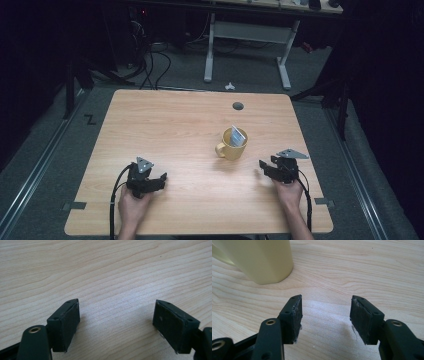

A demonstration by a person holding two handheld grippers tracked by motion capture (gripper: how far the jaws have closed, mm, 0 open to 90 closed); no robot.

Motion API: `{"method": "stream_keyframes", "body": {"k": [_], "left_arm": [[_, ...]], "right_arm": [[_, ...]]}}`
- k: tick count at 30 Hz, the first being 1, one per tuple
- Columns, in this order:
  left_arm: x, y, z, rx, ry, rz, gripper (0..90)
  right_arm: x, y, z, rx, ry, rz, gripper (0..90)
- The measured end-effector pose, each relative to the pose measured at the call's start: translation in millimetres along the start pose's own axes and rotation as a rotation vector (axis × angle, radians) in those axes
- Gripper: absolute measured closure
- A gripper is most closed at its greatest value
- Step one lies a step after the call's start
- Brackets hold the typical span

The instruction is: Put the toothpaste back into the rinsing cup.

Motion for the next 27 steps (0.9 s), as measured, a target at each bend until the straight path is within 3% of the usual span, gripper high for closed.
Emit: {"method": "stream_keyframes", "body": {"k": [27], "left_arm": [[0.0, 0.0, 0.0, 0.0, 0.0, 0.0, 22.2]], "right_arm": [[11.9, -1.1, -8.8, -0.023, 0.047, -0.033, 43.4]]}}
Point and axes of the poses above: each handheld gripper's, and its own axes: x roughly forward along the jaws, z roughly out of its top, y roughly to its left, the point moved 5 cm from there along x, roughly forward along the jaws, and after that the axes turned 9 degrees about -y, right-handed, at the moved point
